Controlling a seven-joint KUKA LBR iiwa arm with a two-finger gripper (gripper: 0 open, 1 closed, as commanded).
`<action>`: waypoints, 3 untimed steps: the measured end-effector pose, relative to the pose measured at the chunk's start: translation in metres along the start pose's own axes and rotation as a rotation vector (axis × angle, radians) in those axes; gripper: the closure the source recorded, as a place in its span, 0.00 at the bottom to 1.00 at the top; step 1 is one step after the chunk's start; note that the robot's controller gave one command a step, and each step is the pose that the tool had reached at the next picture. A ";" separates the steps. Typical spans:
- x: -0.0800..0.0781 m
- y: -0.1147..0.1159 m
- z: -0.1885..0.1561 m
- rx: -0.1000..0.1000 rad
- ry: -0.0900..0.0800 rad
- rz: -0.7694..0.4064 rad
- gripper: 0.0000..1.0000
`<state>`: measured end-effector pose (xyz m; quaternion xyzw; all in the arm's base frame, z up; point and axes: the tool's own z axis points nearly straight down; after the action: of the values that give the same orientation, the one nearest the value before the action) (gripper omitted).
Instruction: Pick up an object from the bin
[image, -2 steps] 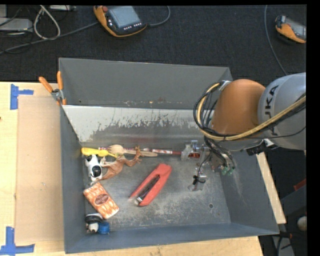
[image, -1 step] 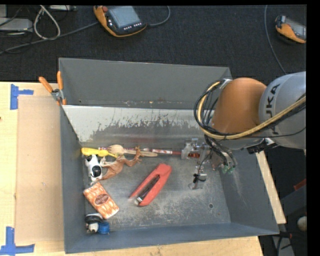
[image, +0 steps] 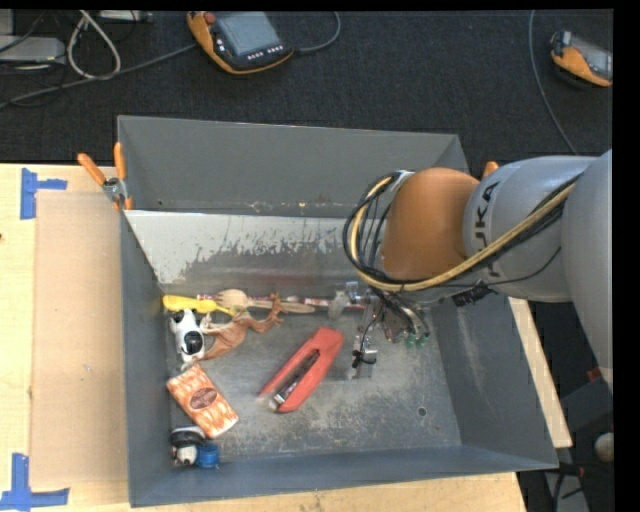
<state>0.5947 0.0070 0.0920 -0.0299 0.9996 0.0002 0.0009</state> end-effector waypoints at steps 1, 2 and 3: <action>-0.001 0.045 0.019 0.002 0.002 0.119 0.00; 0.010 0.073 0.021 -0.002 0.004 -0.064 1.00; 0.010 0.073 0.021 -0.002 0.004 -0.064 1.00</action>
Offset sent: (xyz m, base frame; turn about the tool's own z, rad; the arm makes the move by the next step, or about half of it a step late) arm -0.0153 0.0718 -0.0220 -0.0632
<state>0.5806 0.0796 0.0709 -0.0618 0.9981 0.0009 -0.0012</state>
